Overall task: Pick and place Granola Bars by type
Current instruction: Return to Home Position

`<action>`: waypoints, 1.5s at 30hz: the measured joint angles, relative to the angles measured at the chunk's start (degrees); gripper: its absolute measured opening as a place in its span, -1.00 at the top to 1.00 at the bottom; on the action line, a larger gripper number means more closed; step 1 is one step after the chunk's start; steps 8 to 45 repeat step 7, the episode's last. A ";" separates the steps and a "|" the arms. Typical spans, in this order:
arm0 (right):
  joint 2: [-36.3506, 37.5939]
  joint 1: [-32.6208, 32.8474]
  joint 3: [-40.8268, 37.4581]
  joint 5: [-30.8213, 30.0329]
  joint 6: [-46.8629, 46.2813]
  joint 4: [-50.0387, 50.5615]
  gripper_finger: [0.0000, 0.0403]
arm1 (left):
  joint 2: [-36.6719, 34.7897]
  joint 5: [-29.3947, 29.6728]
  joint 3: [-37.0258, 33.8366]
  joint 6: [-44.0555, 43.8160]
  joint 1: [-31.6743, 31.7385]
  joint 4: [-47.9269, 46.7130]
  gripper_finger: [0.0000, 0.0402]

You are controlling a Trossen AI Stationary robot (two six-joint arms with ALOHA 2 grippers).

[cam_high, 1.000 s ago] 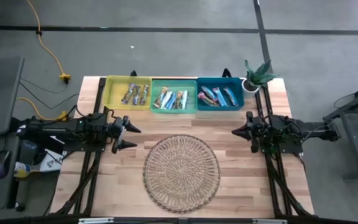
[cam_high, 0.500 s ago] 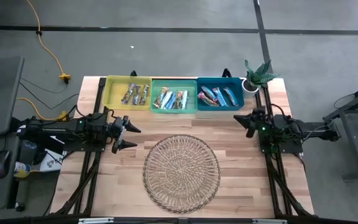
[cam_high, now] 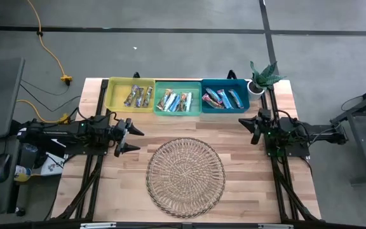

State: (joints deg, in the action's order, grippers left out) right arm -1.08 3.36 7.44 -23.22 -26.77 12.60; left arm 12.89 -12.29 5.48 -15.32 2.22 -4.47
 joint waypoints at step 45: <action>0.00 0.00 -0.02 0.00 0.12 0.00 1.00 | 0.00 -0.02 0.00 -0.02 0.00 0.00 -0.78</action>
